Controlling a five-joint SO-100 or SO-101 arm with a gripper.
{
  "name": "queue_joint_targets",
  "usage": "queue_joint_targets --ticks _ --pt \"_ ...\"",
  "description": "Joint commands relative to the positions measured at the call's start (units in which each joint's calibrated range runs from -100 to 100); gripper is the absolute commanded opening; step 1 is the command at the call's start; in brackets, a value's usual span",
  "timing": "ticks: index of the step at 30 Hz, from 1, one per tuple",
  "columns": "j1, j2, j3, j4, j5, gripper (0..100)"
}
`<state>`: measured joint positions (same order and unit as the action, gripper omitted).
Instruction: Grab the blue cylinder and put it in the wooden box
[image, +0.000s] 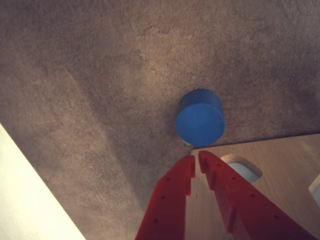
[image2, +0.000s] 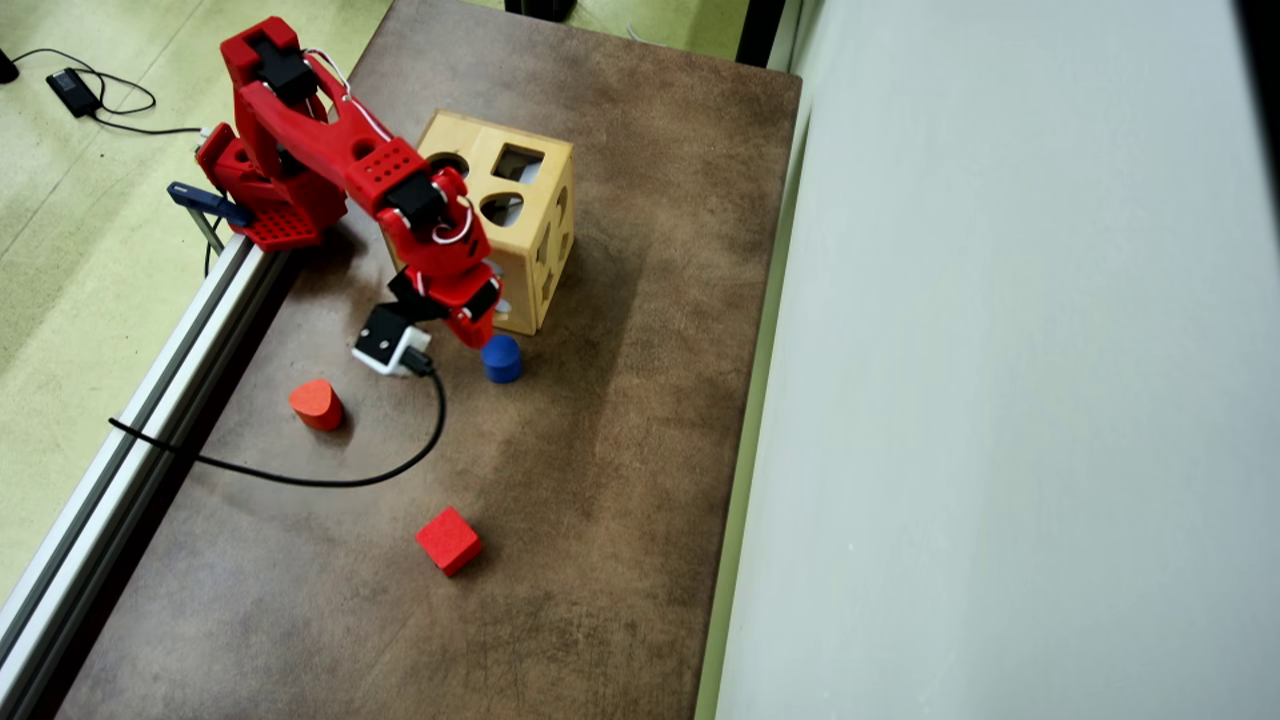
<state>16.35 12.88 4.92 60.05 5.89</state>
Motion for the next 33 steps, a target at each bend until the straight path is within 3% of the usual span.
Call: queue_joint_targets --ticks 1,11,23,33 --pt "-0.4 -1.1 -2.1 0.0 0.4 3" --pt "0.3 -0.7 -2.0 0.1 0.4 4" --pt "0.5 4.6 -2.3 10.1 0.3 40" --pt "1.3 16.4 -12.2 9.7 0.3 43"
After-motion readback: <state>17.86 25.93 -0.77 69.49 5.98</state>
